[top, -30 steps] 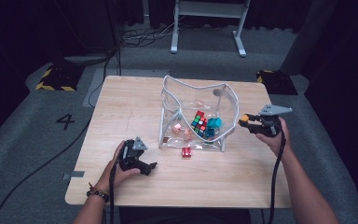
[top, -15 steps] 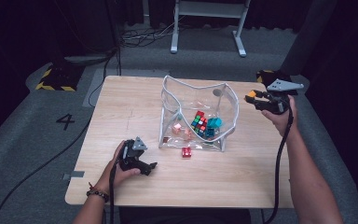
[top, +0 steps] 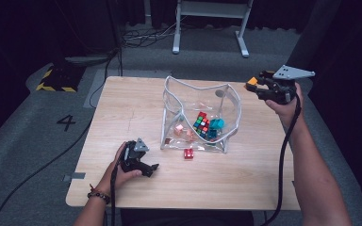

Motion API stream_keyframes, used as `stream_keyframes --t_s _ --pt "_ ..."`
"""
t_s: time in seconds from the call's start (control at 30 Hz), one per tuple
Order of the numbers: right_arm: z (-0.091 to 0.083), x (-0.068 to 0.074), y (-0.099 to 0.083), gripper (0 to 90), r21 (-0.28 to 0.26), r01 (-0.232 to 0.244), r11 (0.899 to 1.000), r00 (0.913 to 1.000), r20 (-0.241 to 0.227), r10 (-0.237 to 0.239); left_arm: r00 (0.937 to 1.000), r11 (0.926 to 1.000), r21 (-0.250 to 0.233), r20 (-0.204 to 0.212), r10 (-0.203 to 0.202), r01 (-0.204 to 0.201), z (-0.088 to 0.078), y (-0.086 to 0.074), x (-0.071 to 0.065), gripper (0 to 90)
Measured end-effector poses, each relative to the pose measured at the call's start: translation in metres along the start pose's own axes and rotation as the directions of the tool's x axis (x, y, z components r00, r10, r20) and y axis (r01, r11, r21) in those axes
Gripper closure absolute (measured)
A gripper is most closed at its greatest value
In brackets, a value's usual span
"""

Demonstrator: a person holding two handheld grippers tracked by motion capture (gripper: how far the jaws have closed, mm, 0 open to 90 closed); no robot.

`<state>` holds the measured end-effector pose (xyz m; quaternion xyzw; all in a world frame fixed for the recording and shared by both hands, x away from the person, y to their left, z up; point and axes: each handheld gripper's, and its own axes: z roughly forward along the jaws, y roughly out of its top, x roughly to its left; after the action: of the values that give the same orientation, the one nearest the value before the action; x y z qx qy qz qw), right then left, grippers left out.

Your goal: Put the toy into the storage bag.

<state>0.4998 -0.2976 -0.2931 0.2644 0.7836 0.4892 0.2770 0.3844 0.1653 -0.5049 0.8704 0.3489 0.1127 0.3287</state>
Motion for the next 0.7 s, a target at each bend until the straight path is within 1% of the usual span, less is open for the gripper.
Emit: stream_keyframes --t_s 0.07,0.23,0.33,0.4,0.43,0.6,0.7 --pt "0.000 0.006 0.006 59.6 -0.020 0.004 1.000 0.9996 -0.030 -0.004 1.0000 1.0000 0.000 0.000 0.001 -0.001 0.000 0.000 0.000 0.0" --pt "0.004 0.023 0.019 59.6 -0.035 0.047 0.998 0.9953 -0.083 -0.050 1.0000 1.0000 0.000 0.000 0.001 -0.001 0.000 0.000 0.000 0.0" --pt "0.008 0.034 0.025 59.6 -0.053 0.083 0.995 0.9891 -0.118 -0.089 1.0000 1.0000 0.000 0.000 0.001 -0.001 0.000 0.000 0.000 0.0" --pt "0.013 0.043 0.028 59.6 -0.053 0.108 0.993 0.9822 -0.149 -0.115 1.0000 1.0000 0.000 -0.001 0.001 -0.001 0.000 0.000 0.000 0.0" --pt "0.015 0.046 0.029 59.6 -0.054 0.119 0.991 0.9796 -0.157 -0.126 1.0000 1.0000 0.000 -0.001 0.001 -0.001 0.000 0.000 0.000 0.0" --pt "0.030 0.059 0.033 59.6 -0.035 0.141 0.989 0.9663 -0.212 -0.146 1.0000 1.0000 0.000 0.000 0.000 0.000 0.000 0.000 0.000 0.0" --pt "0.041 0.065 0.035 59.6 0.000 0.163 0.987 0.9571 -0.242 -0.159 1.0000 1.0000 0.000 -0.001 0.001 -0.001 0.000 0.000 0.000 0.0"
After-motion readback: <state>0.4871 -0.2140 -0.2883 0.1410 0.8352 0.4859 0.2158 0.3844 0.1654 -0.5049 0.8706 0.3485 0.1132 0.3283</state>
